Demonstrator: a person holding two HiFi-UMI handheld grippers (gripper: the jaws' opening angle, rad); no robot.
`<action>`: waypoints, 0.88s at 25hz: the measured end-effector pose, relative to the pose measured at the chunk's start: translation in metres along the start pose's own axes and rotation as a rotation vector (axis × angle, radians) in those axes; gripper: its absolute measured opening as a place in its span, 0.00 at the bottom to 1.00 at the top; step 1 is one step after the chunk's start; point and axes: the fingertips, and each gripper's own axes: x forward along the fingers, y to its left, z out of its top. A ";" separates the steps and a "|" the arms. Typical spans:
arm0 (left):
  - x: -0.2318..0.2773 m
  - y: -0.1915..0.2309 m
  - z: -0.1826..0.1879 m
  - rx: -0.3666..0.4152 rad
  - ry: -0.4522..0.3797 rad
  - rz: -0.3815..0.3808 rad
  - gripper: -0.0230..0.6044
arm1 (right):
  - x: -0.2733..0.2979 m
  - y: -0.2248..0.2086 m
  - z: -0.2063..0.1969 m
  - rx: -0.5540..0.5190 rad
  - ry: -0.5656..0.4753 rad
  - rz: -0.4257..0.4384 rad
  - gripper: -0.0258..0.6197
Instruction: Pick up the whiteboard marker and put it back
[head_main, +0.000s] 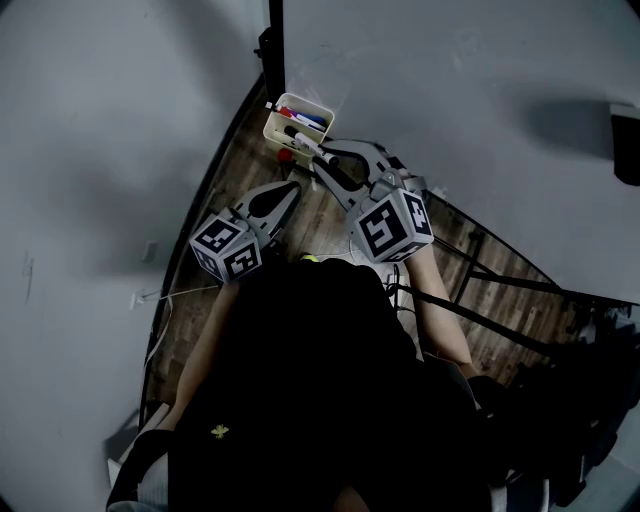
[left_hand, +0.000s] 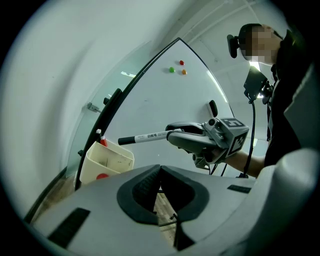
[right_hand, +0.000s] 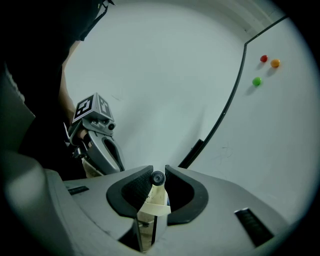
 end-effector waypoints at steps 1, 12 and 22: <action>0.000 0.000 0.000 -0.001 0.000 0.000 0.07 | 0.000 -0.001 0.000 0.002 -0.001 -0.002 0.18; -0.007 0.008 0.003 0.005 -0.002 0.012 0.07 | 0.006 -0.016 -0.004 0.044 0.010 -0.051 0.18; -0.010 0.015 0.004 -0.013 0.004 0.014 0.07 | 0.015 -0.027 -0.014 0.089 0.029 -0.076 0.18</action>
